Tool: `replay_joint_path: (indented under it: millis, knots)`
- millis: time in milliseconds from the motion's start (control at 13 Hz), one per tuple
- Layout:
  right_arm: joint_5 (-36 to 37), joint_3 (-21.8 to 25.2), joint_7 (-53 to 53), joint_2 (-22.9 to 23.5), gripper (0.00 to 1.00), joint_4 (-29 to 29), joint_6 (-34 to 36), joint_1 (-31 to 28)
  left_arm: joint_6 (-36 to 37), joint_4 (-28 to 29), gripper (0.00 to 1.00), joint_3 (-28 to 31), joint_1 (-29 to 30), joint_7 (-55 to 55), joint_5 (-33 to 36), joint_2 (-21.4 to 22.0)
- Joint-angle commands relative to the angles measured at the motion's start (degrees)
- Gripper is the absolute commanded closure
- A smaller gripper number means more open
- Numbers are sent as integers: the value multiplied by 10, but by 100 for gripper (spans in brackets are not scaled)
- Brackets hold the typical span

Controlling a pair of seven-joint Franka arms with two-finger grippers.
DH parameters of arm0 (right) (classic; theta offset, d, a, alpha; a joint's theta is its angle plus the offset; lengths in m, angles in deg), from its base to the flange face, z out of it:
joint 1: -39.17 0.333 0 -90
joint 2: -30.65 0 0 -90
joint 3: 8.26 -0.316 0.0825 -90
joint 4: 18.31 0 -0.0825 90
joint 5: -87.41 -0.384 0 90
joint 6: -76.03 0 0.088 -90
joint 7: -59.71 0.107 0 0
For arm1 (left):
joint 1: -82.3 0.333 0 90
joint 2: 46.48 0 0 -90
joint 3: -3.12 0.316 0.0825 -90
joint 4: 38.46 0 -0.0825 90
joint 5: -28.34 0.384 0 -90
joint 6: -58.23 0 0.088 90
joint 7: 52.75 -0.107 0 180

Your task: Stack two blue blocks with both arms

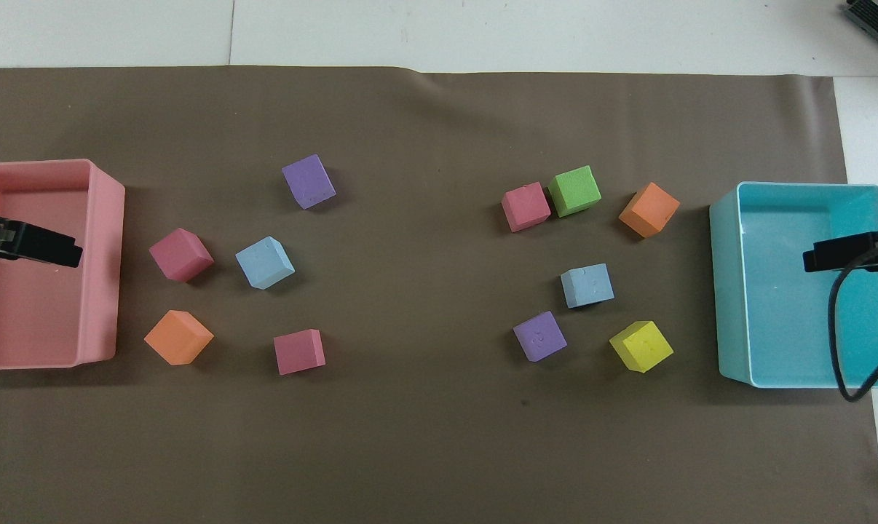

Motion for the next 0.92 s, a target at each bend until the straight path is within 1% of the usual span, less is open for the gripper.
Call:
replay_joint_path:
  millis: [0, 843]
  knots:
    - [14, -3, 7, -4, 0, -8, -6, -3, -8, 16, 0, 6, -10, 1, 13, 15]
    - [12, -2, 9, -2, 0, -6, -11, -4, -6, 15, 0, 4, -11, 3, 12, 14]
